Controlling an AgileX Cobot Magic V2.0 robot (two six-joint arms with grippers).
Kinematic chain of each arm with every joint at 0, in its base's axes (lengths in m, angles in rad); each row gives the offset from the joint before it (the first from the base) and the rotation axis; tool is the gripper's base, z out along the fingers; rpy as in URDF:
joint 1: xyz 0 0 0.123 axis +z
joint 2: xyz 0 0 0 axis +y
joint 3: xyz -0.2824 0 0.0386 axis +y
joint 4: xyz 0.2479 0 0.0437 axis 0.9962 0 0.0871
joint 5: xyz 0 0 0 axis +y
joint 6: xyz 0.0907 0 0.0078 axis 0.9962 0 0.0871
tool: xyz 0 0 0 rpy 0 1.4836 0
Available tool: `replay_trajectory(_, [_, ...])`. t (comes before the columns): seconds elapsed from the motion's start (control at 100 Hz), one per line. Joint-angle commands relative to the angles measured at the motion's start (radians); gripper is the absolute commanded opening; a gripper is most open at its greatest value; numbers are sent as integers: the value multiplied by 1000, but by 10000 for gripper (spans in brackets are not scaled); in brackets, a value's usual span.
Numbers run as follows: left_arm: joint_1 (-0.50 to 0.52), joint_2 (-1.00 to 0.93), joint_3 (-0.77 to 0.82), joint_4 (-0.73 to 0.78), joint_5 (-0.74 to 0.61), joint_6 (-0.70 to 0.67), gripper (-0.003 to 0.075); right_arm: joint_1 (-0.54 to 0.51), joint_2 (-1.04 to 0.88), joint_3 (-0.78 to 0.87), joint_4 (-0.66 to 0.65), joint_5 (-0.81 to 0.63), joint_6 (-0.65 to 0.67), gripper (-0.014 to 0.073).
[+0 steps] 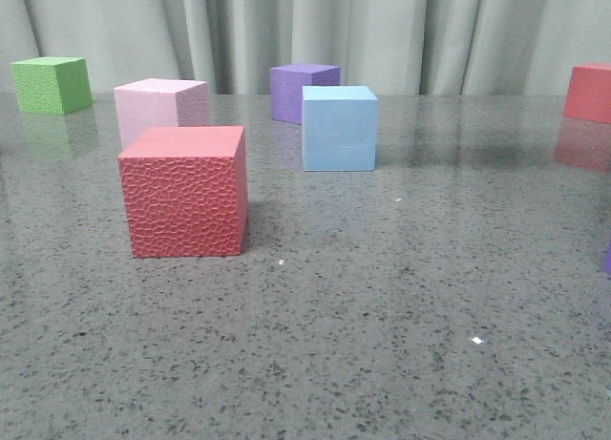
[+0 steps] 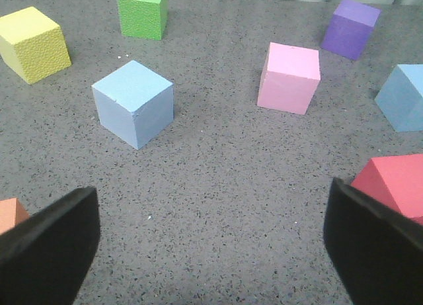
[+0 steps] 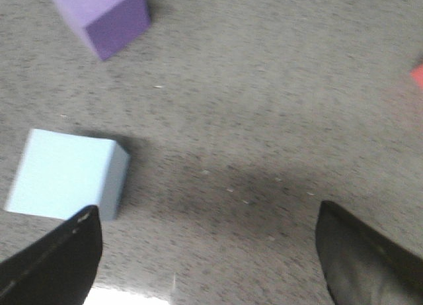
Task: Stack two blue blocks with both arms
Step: 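Raise the open right gripper away from the placed cube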
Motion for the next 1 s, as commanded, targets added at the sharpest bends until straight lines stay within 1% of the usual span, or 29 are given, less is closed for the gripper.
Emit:
replay_trajectory(0.0, [3,12,-34,-14,-65,-11,655,-44,-103,40,-36,-69,-20,644])
replay_trajectory(0.17, [3,12,-34,-14,-65,-11,655,-128,-231,215,-31,-122,-20,644])
replay_trajectory(0.35, [3,12,-34,-14,-65,-11,655,-191,-370,373,-31,-127,-23,644])
replay_trajectory(0.68, [3,12,-34,-14,-65,-11,655,-197,-604,611,-30,-171,-34,644])
replay_trajectory(0.78, [3,12,-34,-14,-65,-11,655,-197,-668,657,-30,-169,-72,644])
replay_trajectory(0.99, [3,12,-34,-14,-65,-11,655,-197,-790,730,-30,-152,-83,644])
